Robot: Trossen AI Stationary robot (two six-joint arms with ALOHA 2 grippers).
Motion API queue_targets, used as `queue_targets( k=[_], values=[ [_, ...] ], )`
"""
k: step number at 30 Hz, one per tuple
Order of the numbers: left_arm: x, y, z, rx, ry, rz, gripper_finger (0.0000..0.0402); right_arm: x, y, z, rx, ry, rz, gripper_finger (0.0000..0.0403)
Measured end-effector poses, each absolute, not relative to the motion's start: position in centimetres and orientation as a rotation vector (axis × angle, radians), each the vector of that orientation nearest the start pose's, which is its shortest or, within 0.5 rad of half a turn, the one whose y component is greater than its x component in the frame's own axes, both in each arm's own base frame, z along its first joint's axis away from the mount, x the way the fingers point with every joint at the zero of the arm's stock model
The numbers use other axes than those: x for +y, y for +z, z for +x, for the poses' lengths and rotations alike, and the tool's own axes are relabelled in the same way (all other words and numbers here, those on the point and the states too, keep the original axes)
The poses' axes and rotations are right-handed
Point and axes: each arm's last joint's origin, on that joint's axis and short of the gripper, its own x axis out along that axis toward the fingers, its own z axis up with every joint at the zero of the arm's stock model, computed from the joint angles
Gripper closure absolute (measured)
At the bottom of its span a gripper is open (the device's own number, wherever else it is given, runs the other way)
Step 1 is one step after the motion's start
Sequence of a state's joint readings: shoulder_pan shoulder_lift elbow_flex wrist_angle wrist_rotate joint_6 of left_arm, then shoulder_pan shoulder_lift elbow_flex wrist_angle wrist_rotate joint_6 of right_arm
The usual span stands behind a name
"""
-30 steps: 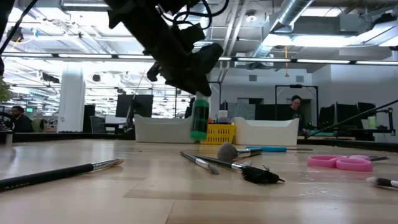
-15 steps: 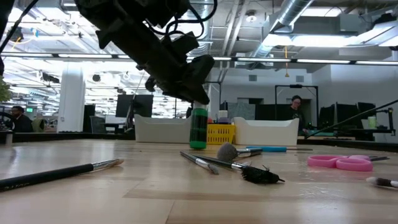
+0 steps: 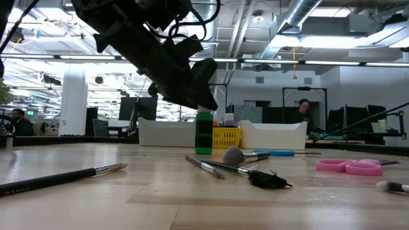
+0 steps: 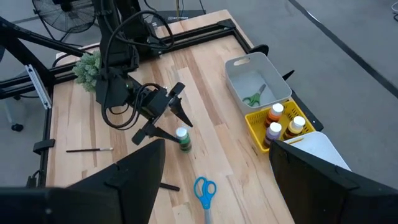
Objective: Pick & Place Paint Supplies
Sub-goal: Put the green paint bottle into the yellow bin
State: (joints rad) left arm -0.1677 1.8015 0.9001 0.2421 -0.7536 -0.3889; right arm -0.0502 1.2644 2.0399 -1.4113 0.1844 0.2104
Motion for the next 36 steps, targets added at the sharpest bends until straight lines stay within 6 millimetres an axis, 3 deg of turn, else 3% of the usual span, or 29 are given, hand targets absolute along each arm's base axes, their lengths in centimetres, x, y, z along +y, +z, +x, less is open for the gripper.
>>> queue_targets(
  k=[5, 12, 18, 26, 36],
  values=[
    [-3.8, 16.3, 34.6, 0.493, 0.6, -0.052, 0.0139, -1.3, 51.2, 15.0, 0.61, -0.293, 0.16, 0.012],
    [-3.2, 18.5, 33.4, 0.574, 0.488, 0.006, 0.0167, -1.3, 51.2, 15.0, 0.611, -0.293, 0.16, 0.012],
    [-1.7, 18.6, 33.1, 0.672, 0.283, 0.025, 0.0183, -1.2, 51.2, 15.0, 0.615, -0.289, 0.158, 0.012],
    [0.7, 18.8, 33.3, 0.684, 0.199, 0.086, 0.0173, -0.8, 51.2, 15.0, 0.621, -0.263, 0.149, 0.012],
    [2.0, 19.0, 33.2, 0.685, 0.044, 0.099, 0.0176, -0.7, 51.1, 14.9, 0.631, -0.262, 0.156, 0.012]
  ],
)
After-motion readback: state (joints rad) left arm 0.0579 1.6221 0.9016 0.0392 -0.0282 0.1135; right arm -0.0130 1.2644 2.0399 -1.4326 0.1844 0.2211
